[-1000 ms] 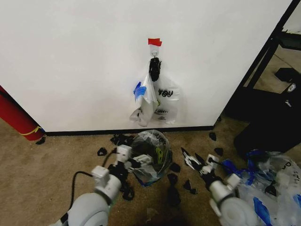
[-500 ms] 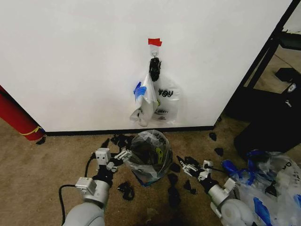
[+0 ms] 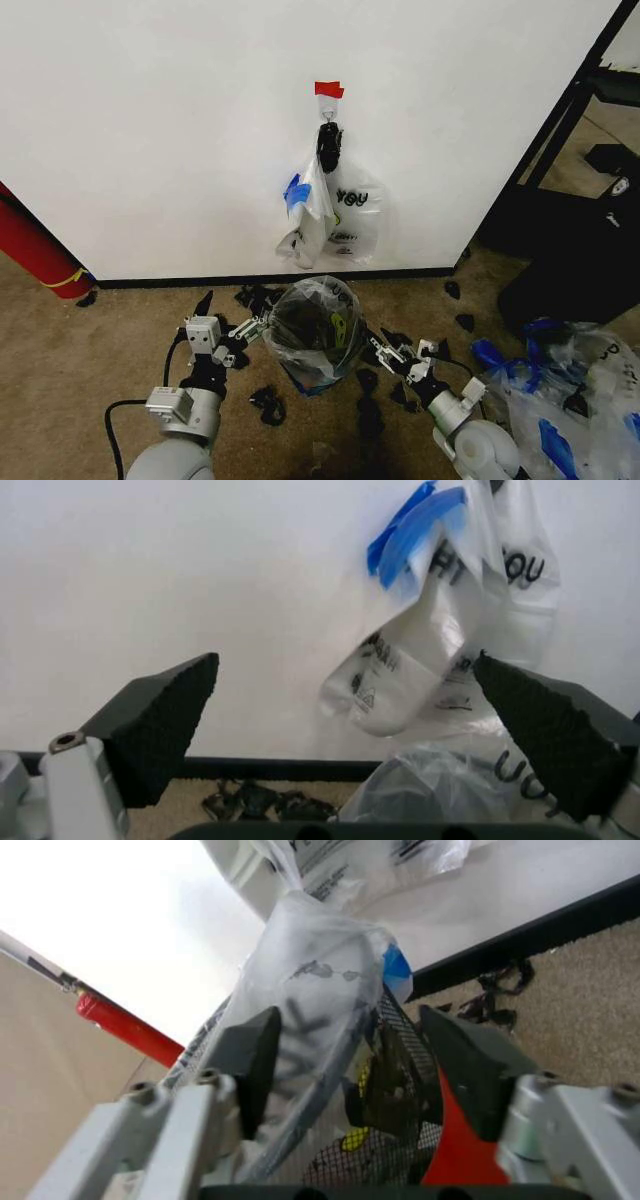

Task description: Pick up the garbage bag from the wall and place it over the trash bin.

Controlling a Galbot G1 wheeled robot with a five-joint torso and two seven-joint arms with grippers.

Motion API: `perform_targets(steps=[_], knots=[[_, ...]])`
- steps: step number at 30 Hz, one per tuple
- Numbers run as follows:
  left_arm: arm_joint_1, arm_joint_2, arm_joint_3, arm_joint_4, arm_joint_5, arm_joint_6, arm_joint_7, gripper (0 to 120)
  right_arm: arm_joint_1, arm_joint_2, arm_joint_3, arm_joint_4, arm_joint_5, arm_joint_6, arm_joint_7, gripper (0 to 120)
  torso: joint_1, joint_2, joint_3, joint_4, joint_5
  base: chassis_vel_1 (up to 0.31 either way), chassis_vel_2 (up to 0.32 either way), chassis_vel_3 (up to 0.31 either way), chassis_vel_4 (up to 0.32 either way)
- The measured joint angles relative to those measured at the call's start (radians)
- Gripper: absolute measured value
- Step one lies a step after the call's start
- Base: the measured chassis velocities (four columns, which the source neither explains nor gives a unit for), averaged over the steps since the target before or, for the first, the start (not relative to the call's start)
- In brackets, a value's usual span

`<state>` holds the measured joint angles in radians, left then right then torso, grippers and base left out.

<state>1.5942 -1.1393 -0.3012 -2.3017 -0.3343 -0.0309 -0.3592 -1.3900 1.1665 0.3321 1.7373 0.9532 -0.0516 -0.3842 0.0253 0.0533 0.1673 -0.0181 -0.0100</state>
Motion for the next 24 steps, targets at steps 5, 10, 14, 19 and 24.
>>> perform_targets(steps=[5, 10, 14, 19, 24], knots=[[0.02, -0.026, 0.006, -0.008, 0.008, -0.003, 0.0, 100, 0.01, 0.006, -0.006, -0.015, 0.005, -0.004, 0.013, 33, 0.0, 0.0, 0.0, 0.0001, 0.0, 0.0, 0.0, 0.0, 0.0], [0.027, -0.033, -0.006, -0.033, -0.045, 0.017, 0.0, 100, 0.019, 0.007, -0.009, -0.023, 0.016, -0.009, 0.022, 18, 0.0, 0.0, 0.0, 0.0, 0.0, 0.0, 0.0, 0.0, 0.0], [0.028, -0.033, -0.013, -0.038, -0.053, 0.021, 0.0, 100, 0.026, 0.007, -0.013, -0.026, 0.023, -0.015, 0.023, 5, 0.0, 0.0, 0.0, 0.0001, 0.0, 0.0, 0.0, 0.0, 0.0], [0.031, -0.033, -0.013, -0.041, -0.053, 0.022, 0.0, 100, 0.033, 0.01, -0.017, -0.031, 0.028, -0.02, 0.023, 0, 0.0, 0.0, 0.0, 0.0001, 0.0, 0.0, 0.0, 0.0, 0.0], [0.039, -0.033, -0.011, -0.042, -0.047, 0.022, 0.0, 100, 0.015, 0.007, -0.01, -0.017, 0.032, -0.016, 0.023, 0, 0.0, 0.0, 0.0, 0.0, 0.0001, 0.0, 0.0, 0.0, 0.0]])
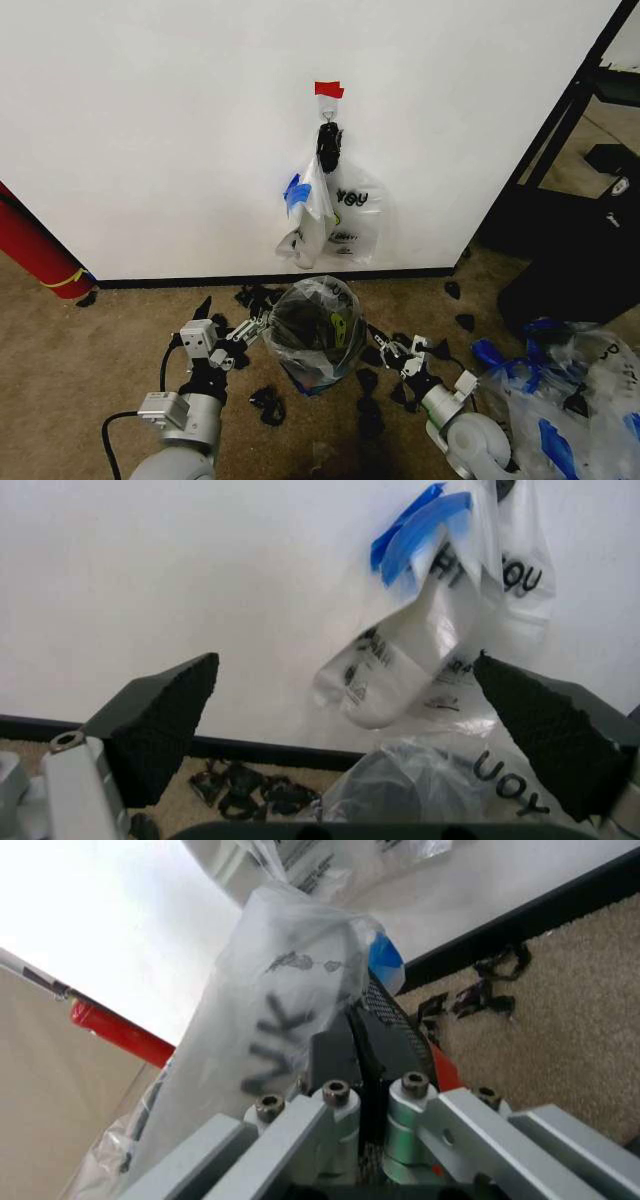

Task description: Pick up the garbage bag from the wall and place it over the trash bin.

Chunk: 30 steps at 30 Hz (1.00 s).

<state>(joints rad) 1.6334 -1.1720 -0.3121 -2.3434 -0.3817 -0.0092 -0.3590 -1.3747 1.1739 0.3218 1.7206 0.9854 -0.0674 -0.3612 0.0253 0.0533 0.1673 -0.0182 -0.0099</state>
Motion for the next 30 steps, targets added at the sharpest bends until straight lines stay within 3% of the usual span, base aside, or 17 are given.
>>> perform_targets(steps=[5, 11, 13, 18, 21, 30], knots=[[-0.001, -0.001, 0.005, 0.001, 0.012, -0.003, 0.0, 100, -0.008, -0.005, 0.012, 0.012, 0.008, 0.004, 0.001, 5, 0.0, 0.0, 0.0, 0.0, -0.0001, 0.0, 0.0, 0.0, 0.0], [0.004, -0.003, 0.009, 0.002, 0.017, -0.005, 0.0, 100, 0.029, 0.019, 0.003, -0.011, 0.013, 0.0, 0.014, 32, 0.0, 0.0, 0.0, 0.0001, -0.0001, 0.0, 0.0, 0.0, 0.0], [0.005, -0.003, 0.008, 0.002, 0.017, -0.005, 0.001, 100, 0.033, 0.021, 0.002, -0.015, 0.013, 0.0, 0.015, 33, 0.0, 0.0, 0.0, 0.0001, -0.0001, 0.0, 0.0, 0.0, 0.0], [0.003, 0.001, 0.007, 0.003, 0.018, -0.005, 0.003, 100, 0.052, 0.031, -0.005, -0.036, 0.009, -0.007, 0.017, 54, 0.0, 0.0, 0.0, 0.0, -0.0001, 0.0, 0.0, 0.0, 0.0], [0.002, 0.002, 0.01, 0.004, 0.019, -0.006, 0.004, 100, 0.058, 0.036, -0.011, -0.047, 0.006, -0.008, 0.017, 49, 0.0, 0.0, 0.0, 0.0001, -0.0001, 0.0, 0.0, 0.0, 0.0], [0.005, -0.003, 0.02, 0.003, 0.027, -0.006, 0.004, 100, 0.074, 0.045, -0.026, -0.063, 0.001, -0.011, 0.017, 15, 0.0, 0.0, 0.0, 0.0, -0.0002, 0.0, 0.0, 0.0, 0.0]])
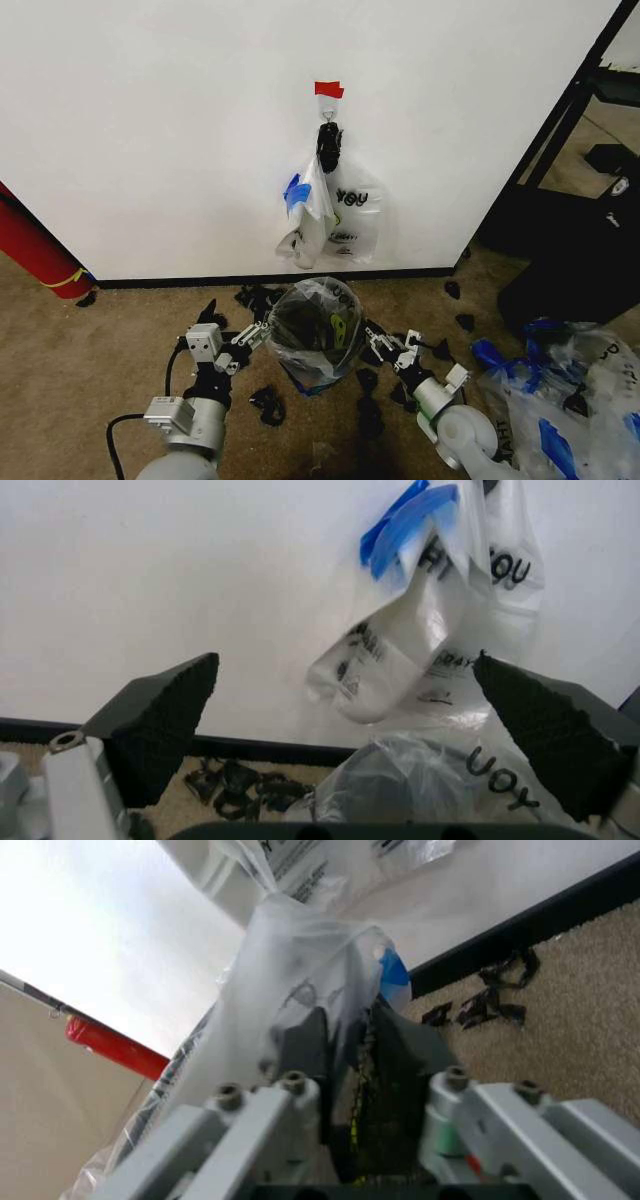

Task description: Pick up the garbage bag from the wall and place it over the trash bin.

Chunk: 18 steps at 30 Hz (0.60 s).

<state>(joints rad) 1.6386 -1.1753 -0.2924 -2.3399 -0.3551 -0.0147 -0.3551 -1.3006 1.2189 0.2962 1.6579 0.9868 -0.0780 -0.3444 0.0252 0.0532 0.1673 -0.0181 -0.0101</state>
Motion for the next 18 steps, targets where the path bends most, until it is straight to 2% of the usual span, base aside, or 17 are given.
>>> perform_targets(steps=[3, 5, 16, 18], knots=[[0.0, -0.001, -0.001, 0.0, -0.001, 0.0, -0.001, 100, 0.001, 0.0, 0.0, 0.001, 0.0, 0.0, 0.0, 3, 0.0, 0.0, 0.0, -0.0001, 0.0, 0.0, 0.0, 0.0, 0.0], [-0.001, -0.001, -0.001, -0.001, -0.002, 0.0, -0.001, 100, 0.001, -0.001, 0.0, 0.001, 0.0, 0.0, 0.0, 0, 0.0, 0.0, 0.0, 0.0, 0.0, 0.0, 0.0, 0.0, 0.0], [0.007, -0.005, 0.002, -0.002, 0.004, -0.005, -0.001, 100, -0.007, -0.001, 0.003, 0.009, -0.003, 0.004, 0.008, 0, 0.0, 0.0, 0.0, 0.0001, 0.0001, 0.0, 0.0, 0.0, 0.0], [0.007, -0.005, 0.003, -0.002, 0.006, -0.007, -0.001, 100, -0.008, -0.001, 0.004, 0.011, -0.003, 0.005, 0.009, 4, 0.0, 0.0, 0.0, 0.0, 0.0001, 0.0, 0.0, 0.0, 0.0]])
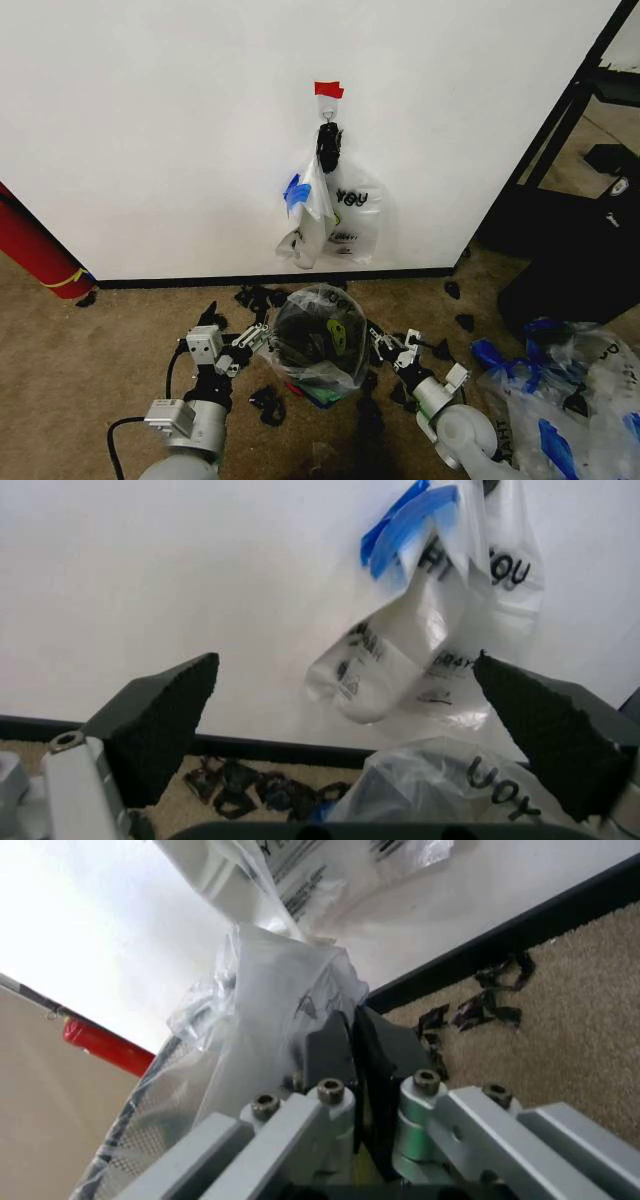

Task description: Pick up the garbage bag from the wall and place it over the trash bin.

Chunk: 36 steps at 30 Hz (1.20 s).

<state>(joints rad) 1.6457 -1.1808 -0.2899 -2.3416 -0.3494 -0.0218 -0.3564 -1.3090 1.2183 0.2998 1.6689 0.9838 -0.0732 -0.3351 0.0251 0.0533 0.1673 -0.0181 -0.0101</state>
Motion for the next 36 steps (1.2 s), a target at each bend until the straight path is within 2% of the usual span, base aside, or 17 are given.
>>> perform_targets(steps=[4, 5, 9, 11, 13, 15, 20, 21, 22, 36], knots=[[0.001, -0.001, 0.0, 0.0, 0.001, -0.001, 0.0, 100, -0.001, 0.001, 0.0, 0.001, 0.0, 0.0, 0.001, 11, 0.0, 0.0, 0.0, 0.0, 0.0, 0.0, 0.0, 0.0, 0.0], [0.002, -0.001, 0.0, 0.0, 0.002, -0.002, 0.0, 100, -0.001, 0.001, 0.0, 0.002, 0.0, 0.0, 0.003, 21, 0.0, 0.0, 0.0, 0.0, 0.0, 0.0, 0.0, 0.0, 0.0], [0.007, -0.003, 0.002, 0.0, 0.007, -0.005, 0.001, 100, -0.001, 0.003, 0.002, 0.009, 0.003, 0.004, 0.001, 38, 0.0, 0.0, 0.0, 0.0, 0.0, 0.0, 0.0, 0.0, 0.0], [0.008, -0.003, 0.002, 0.0, 0.008, -0.006, 0.001, 100, -0.001, 0.004, 0.002, 0.009, 0.003, 0.004, 0.0, 40, 0.0, 0.0, 0.0, 0.0, 0.0, 0.0, 0.0, 0.0, 0.0], [0.008, -0.004, 0.003, 0.0, 0.008, -0.006, 0.001, 100, 0.0, 0.004, 0.002, 0.008, 0.001, 0.003, -0.001, 30, 0.0, 0.0, 0.0, 0.0, 0.0, 0.0, 0.0, 0.0, 0.0], [0.008, -0.004, 0.004, 0.0, 0.008, -0.006, 0.001, 100, 0.001, 0.004, 0.001, 0.007, 0.0, 0.002, -0.001, 27, 0.0, 0.0, 0.0, 0.0, 0.0, 0.0, 0.0, 0.0, 0.0], [0.011, -0.004, 0.003, 0.0, 0.009, -0.008, 0.001, 100, 0.009, 0.011, -0.003, -0.004, -0.006, 0.0, -0.002, 6, 0.0, 0.0, 0.0, 0.0, 0.0001, 0.0, 0.0, 0.0, 0.0], [0.011, -0.004, 0.003, 0.0, 0.009, -0.008, 0.001, 100, 0.009, 0.011, -0.003, -0.004, -0.006, 0.0, -0.002, 6, 0.0, 0.0, 0.0, 0.0, 0.0001, 0.0, 0.0, 0.0, 0.0], [0.014, -0.005, 0.003, 0.0, 0.01, -0.008, 0.001, 100, 0.01, 0.012, -0.004, -0.005, -0.007, 0.0, -0.002, 1, 0.0, 0.0, 0.0, 0.0, 0.0001, 0.0, 0.0, 0.0, 0.0], [0.015, -0.001, 0.012, 0.006, 0.017, -0.013, 0.002, 100, 0.004, 0.012, 0.002, 0.008, 0.0, 0.004, -0.001, 0, 0.0, 0.0, 0.0, 0.0001, 0.0001, 0.0, 0.0, 0.0, 0.0]])
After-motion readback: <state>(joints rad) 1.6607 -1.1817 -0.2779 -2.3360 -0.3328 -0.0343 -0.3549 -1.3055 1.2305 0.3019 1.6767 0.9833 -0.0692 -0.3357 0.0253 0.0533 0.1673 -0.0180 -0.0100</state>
